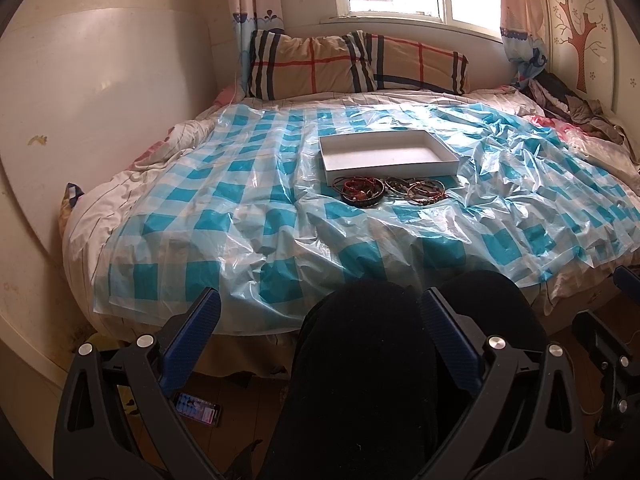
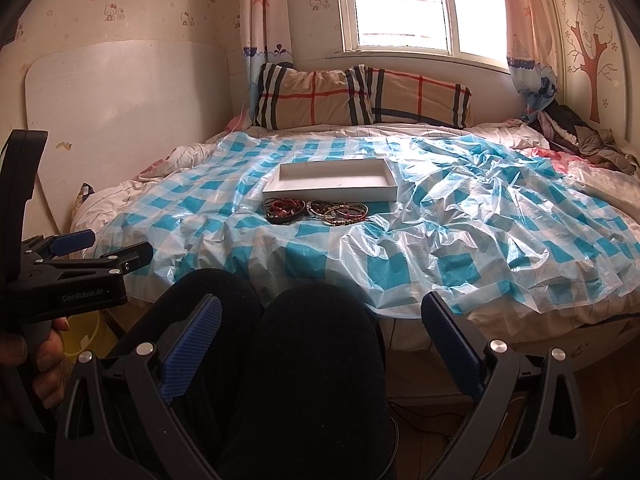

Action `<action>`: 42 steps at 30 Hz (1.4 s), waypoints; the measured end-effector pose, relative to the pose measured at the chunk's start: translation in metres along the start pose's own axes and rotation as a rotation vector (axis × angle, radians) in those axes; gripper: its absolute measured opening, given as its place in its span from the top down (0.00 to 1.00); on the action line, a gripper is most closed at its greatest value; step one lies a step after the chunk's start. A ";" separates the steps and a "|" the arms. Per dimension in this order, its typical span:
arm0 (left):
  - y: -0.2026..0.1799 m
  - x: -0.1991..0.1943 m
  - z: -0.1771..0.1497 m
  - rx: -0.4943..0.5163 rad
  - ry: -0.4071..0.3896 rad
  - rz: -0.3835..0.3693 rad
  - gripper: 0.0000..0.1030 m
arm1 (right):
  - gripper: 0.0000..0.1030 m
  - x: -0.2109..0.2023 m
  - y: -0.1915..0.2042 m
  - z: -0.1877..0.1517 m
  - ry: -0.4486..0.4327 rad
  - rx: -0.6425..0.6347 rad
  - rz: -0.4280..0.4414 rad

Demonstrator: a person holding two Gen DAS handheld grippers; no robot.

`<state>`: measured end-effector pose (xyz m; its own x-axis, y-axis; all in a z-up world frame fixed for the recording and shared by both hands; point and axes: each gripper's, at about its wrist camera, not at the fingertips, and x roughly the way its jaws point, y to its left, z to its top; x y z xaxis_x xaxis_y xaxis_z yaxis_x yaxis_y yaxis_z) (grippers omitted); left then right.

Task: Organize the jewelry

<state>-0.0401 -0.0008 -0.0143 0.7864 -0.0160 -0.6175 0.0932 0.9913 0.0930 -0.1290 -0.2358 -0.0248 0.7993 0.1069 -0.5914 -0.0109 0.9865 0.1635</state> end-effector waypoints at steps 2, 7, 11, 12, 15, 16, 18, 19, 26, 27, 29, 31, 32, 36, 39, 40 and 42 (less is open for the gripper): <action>0.000 0.000 0.000 0.000 0.000 0.000 0.07 | 0.07 0.000 0.000 0.000 0.000 0.001 0.000; 0.000 0.000 0.000 -0.001 0.001 0.001 0.07 | 0.07 0.000 0.000 0.000 -0.001 -0.001 -0.001; 0.001 0.001 -0.003 -0.002 0.003 0.003 0.07 | 0.07 0.000 0.001 0.000 -0.002 -0.001 -0.001; 0.001 0.000 -0.004 -0.002 0.003 0.002 0.07 | 0.07 0.000 0.001 0.000 -0.003 -0.002 -0.001; 0.001 0.001 -0.004 -0.002 0.004 0.003 0.07 | 0.07 0.000 0.001 0.000 -0.004 -0.003 -0.001; 0.001 0.001 -0.003 -0.002 0.004 0.002 0.07 | 0.07 0.000 0.001 0.000 -0.004 -0.003 -0.001; 0.001 0.001 -0.003 -0.001 0.005 0.002 0.07 | 0.07 0.000 0.001 0.000 -0.004 -0.003 -0.002; 0.001 0.001 -0.002 -0.001 0.005 0.003 0.07 | 0.07 0.000 0.001 0.000 -0.004 -0.003 -0.001; 0.001 0.001 -0.004 -0.001 0.008 0.002 0.07 | 0.07 0.001 0.001 0.000 -0.004 -0.005 -0.002; 0.002 0.001 -0.005 0.001 0.009 0.001 0.07 | 0.07 0.002 0.002 -0.002 -0.004 -0.008 -0.004; 0.003 0.003 -0.011 0.001 0.012 0.000 0.07 | 0.07 0.002 0.002 -0.001 -0.005 -0.008 -0.004; 0.004 0.006 -0.014 0.003 0.018 -0.002 0.07 | 0.07 0.003 0.002 -0.002 -0.002 -0.010 -0.004; 0.004 0.007 -0.014 0.004 0.022 -0.003 0.07 | 0.07 0.005 0.003 -0.004 -0.001 -0.011 -0.006; 0.005 0.015 -0.010 -0.002 0.043 -0.010 0.07 | 0.07 0.010 0.003 -0.007 0.006 -0.018 -0.012; 0.005 0.022 0.000 -0.001 0.054 -0.020 0.07 | 0.07 0.021 0.000 0.001 0.007 -0.029 -0.020; 0.006 0.025 0.003 -0.001 0.055 -0.022 0.07 | 0.07 0.024 -0.002 0.004 0.007 -0.034 -0.022; 0.006 0.031 0.012 -0.002 0.053 -0.032 0.07 | 0.07 0.033 -0.007 0.018 0.007 -0.040 -0.026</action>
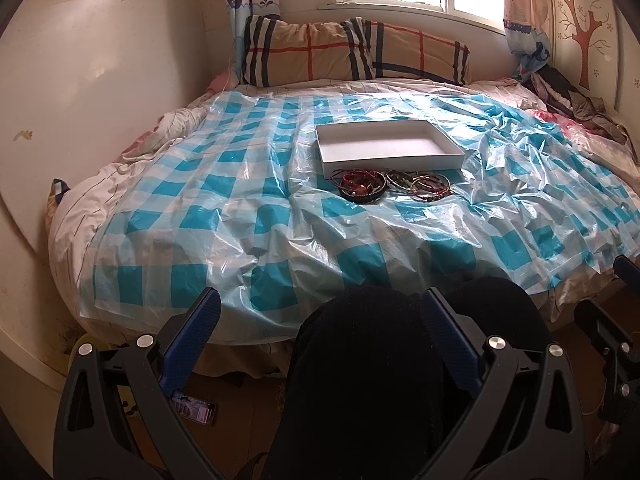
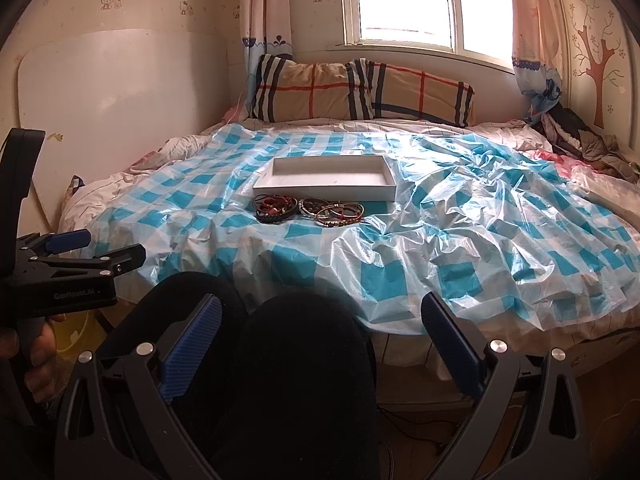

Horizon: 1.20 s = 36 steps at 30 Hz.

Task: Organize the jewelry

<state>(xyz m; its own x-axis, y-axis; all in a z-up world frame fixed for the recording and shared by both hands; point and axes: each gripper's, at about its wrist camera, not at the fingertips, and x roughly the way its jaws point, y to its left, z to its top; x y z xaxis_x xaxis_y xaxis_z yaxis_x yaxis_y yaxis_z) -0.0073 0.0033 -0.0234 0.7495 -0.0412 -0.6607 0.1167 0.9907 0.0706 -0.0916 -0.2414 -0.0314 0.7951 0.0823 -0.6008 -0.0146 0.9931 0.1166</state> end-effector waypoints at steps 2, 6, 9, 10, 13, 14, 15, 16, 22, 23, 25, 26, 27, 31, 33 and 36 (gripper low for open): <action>-0.001 0.008 0.013 0.002 -0.004 -0.013 0.07 | 0.07 0.010 -0.005 0.014 0.001 -0.006 0.003; -0.004 0.033 0.038 0.019 -0.001 -0.037 0.07 | 0.07 0.037 -0.012 0.036 0.024 -0.028 0.004; -0.007 0.057 0.052 0.030 0.020 -0.060 0.07 | 0.07 0.063 -0.015 0.046 0.063 -0.056 -0.002; -0.008 0.067 0.058 0.035 0.027 -0.068 0.07 | 0.07 0.072 -0.015 0.050 0.078 -0.063 -0.001; -0.010 0.100 0.074 0.046 0.048 -0.075 0.08 | 0.07 0.102 -0.018 0.055 0.122 -0.078 0.008; -0.012 0.113 0.078 0.049 0.059 -0.074 0.11 | 0.07 0.111 -0.019 0.057 0.134 -0.080 0.012; -0.012 0.126 0.083 0.050 0.071 -0.077 0.13 | 0.07 0.119 -0.020 0.059 0.143 -0.081 0.016; -0.012 0.140 0.088 0.048 0.083 -0.082 0.16 | 0.07 0.127 -0.020 0.061 0.151 -0.081 0.021; -0.004 0.222 0.115 -0.009 0.167 -0.141 0.33 | 0.07 0.166 -0.021 0.073 0.171 -0.082 0.053; -0.003 0.231 0.118 -0.010 0.167 -0.139 0.33 | 0.07 0.172 -0.021 0.075 0.174 -0.084 0.059; -0.001 0.249 0.126 -0.019 0.171 -0.129 0.33 | 0.07 0.185 -0.022 0.079 0.181 -0.092 0.065; 0.001 0.259 0.129 -0.033 0.187 -0.140 0.33 | 0.07 0.191 -0.023 0.081 0.185 -0.096 0.065; 0.003 0.269 0.131 -0.047 0.202 -0.148 0.33 | 0.07 0.196 -0.024 0.083 0.187 -0.099 0.064; 0.004 0.305 0.138 -0.067 0.251 -0.180 0.33 | 0.07 0.215 -0.028 0.089 0.194 -0.105 0.057; 0.002 0.316 0.140 -0.068 0.258 -0.219 0.46 | 0.07 0.223 -0.030 0.092 0.199 -0.108 0.054; -0.006 0.321 0.142 -0.016 0.265 -0.239 0.87 | 0.07 0.234 -0.033 0.094 0.209 -0.105 0.058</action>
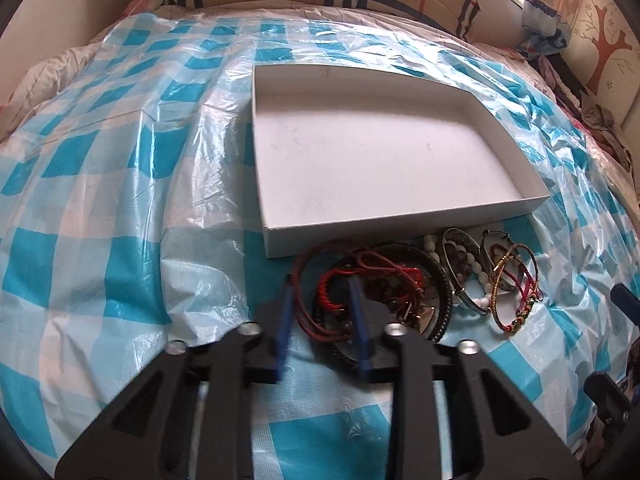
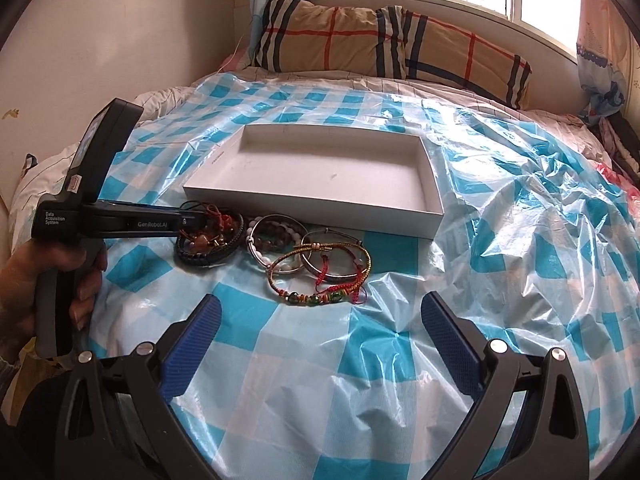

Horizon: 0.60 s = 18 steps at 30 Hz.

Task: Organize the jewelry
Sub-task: 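Grasp the red string bracelet with the left gripper while the right grasps the gold beaded bangle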

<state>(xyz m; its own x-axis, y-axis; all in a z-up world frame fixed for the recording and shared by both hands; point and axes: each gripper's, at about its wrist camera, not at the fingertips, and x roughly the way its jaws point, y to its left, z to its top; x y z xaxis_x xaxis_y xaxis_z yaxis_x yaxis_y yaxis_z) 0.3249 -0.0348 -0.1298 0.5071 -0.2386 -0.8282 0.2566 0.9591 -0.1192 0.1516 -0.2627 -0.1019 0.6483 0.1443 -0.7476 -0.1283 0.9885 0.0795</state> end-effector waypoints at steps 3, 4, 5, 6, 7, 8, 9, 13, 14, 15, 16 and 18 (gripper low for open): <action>-0.010 -0.017 -0.003 0.037 -0.033 -0.032 0.95 | 0.07 0.011 -0.004 0.002 0.012 0.000 0.002; -0.013 -0.026 -0.006 0.042 -0.045 -0.045 0.96 | 0.07 0.014 -0.006 0.002 0.019 0.001 0.003; -0.014 -0.035 -0.009 0.044 -0.056 -0.061 0.96 | 0.07 0.018 -0.007 0.003 0.024 0.003 0.007; -0.015 -0.044 -0.012 0.039 -0.064 -0.084 0.96 | 0.07 0.021 -0.009 0.005 0.027 0.006 0.015; -0.017 -0.051 -0.015 0.034 -0.071 -0.105 0.96 | 0.07 0.024 -0.011 0.006 0.028 0.009 0.025; -0.018 -0.058 -0.020 0.033 -0.077 -0.119 0.96 | 0.07 0.027 -0.013 0.008 0.030 0.012 0.031; -0.019 -0.062 -0.023 0.026 -0.081 -0.133 0.96 | 0.07 0.032 -0.014 0.011 0.033 0.013 0.033; -0.020 -0.073 -0.041 -0.028 -0.074 -0.186 0.96 | 0.07 0.051 -0.022 0.023 0.048 0.024 0.068; -0.021 -0.076 -0.046 -0.033 -0.078 -0.188 0.96 | 0.07 0.055 -0.024 0.025 0.055 0.032 0.074; -0.022 -0.079 -0.047 -0.036 -0.089 -0.182 0.96 | 0.07 0.060 -0.027 0.027 0.061 0.038 0.082; -0.021 -0.082 -0.048 -0.038 -0.101 -0.174 0.96 | 0.07 0.063 -0.030 0.028 0.066 0.044 0.087; -0.020 -0.083 -0.050 -0.041 -0.097 -0.179 0.96 | 0.08 0.069 -0.035 0.030 0.072 0.058 0.100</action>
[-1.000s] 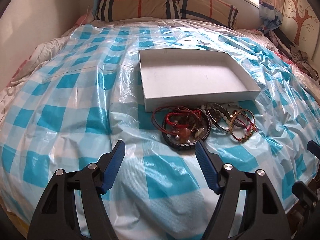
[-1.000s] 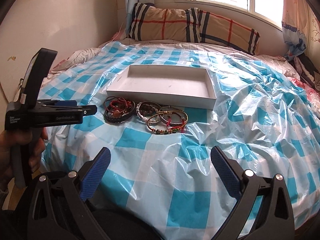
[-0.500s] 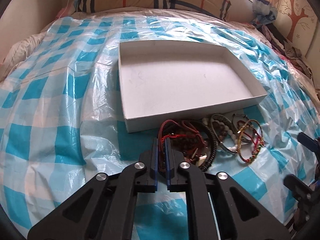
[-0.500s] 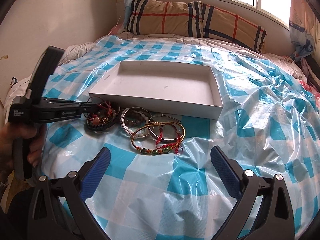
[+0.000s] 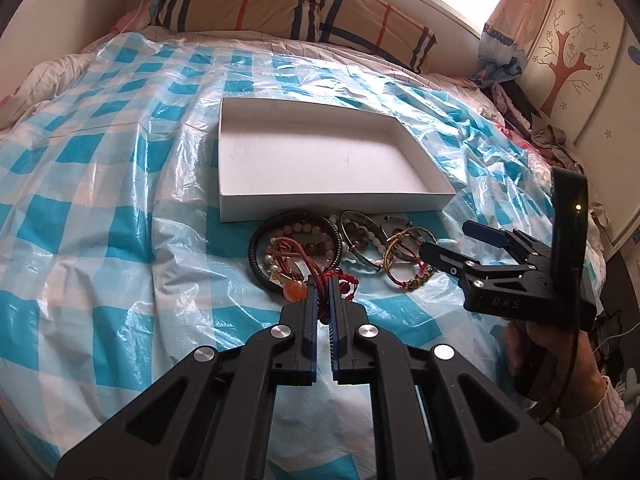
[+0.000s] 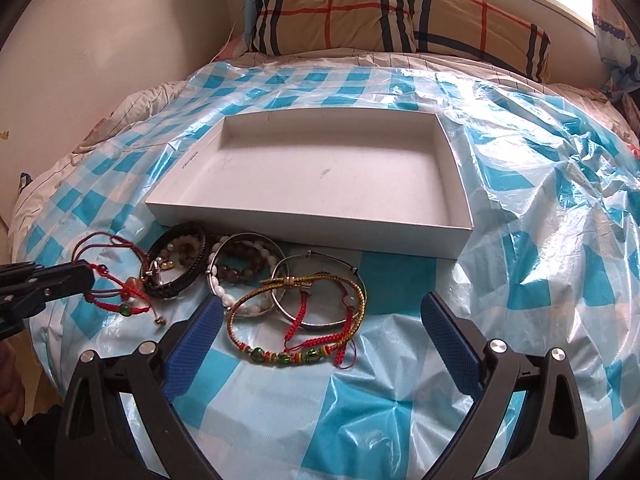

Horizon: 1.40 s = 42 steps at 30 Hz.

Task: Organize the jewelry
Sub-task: 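Grasp the red string bracelet with the left gripper while the right grasps the gold beaded bangle, then carry both bracelets into the white tray and open both grippers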

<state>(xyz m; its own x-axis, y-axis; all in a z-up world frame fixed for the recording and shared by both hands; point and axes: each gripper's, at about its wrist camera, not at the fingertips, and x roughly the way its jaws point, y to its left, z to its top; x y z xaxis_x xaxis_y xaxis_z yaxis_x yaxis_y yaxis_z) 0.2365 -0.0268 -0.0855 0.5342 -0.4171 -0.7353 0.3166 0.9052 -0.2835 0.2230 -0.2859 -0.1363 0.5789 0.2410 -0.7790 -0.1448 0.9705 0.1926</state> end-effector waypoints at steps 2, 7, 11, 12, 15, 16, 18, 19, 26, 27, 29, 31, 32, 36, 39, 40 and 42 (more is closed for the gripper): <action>-0.001 0.002 -0.001 0.005 0.012 -0.002 0.96 | 0.28 0.005 -0.005 0.002 0.016 0.012 0.011; -0.004 0.002 -0.001 0.024 0.014 0.006 0.96 | 0.54 0.021 -0.016 0.003 0.065 0.041 0.038; -0.004 0.004 -0.002 0.028 0.019 0.014 0.96 | 0.86 0.020 -0.022 0.000 0.061 0.079 0.080; -0.004 0.004 -0.002 0.029 0.019 0.017 0.96 | 0.89 0.015 -0.022 -0.001 0.045 0.084 0.084; -0.005 0.004 -0.002 0.036 0.017 0.023 0.96 | 0.95 -0.001 -0.020 -0.003 0.000 0.102 0.108; -0.005 0.003 -0.001 0.039 0.015 0.026 0.96 | 0.95 -0.009 -0.019 -0.004 -0.018 0.110 0.120; -0.005 0.002 -0.001 0.041 0.009 0.032 0.96 | 0.95 -0.026 -0.017 -0.005 -0.059 0.121 0.141; -0.005 0.001 -0.001 0.043 0.005 0.035 0.96 | 0.96 -0.034 -0.016 -0.005 -0.077 0.128 0.148; -0.014 -0.008 0.000 0.087 -0.032 0.078 0.96 | 0.96 -0.080 -0.006 -0.005 -0.171 0.135 0.175; -0.016 -0.010 0.000 0.099 -0.038 0.087 0.96 | 0.96 -0.084 -0.004 -0.005 -0.178 0.131 0.174; -0.020 -0.013 0.001 0.122 -0.050 0.104 0.96 | 0.96 -0.091 -0.001 -0.007 -0.192 0.120 0.169; -0.024 -0.016 0.002 0.141 -0.063 0.115 0.96 | 0.96 -0.096 0.001 -0.007 -0.203 0.116 0.168; -0.026 -0.018 0.002 0.150 -0.068 0.121 0.96 | 0.96 -0.098 0.002 -0.007 -0.209 0.115 0.169; -0.033 -0.024 0.003 0.181 -0.090 0.140 0.96 | 0.96 -0.105 0.004 -0.008 -0.231 0.107 0.164; -0.037 -0.027 0.003 0.194 -0.101 0.146 0.96 | 0.96 -0.108 0.006 -0.007 -0.246 0.099 0.163; -0.038 -0.028 0.004 0.197 -0.104 0.146 0.96 | 0.96 -0.109 0.006 -0.007 -0.250 0.098 0.164; -0.039 -0.029 0.006 0.202 -0.110 0.149 0.96 | 0.96 -0.110 0.007 -0.006 -0.256 0.098 0.166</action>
<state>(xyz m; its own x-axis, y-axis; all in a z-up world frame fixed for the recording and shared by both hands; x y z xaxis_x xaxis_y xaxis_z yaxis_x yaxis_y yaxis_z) 0.2139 -0.0509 -0.0495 0.6648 -0.2967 -0.6855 0.3721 0.9273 -0.0405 0.1534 -0.3061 -0.0527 0.7385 0.3764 -0.5595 -0.1834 0.9105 0.3706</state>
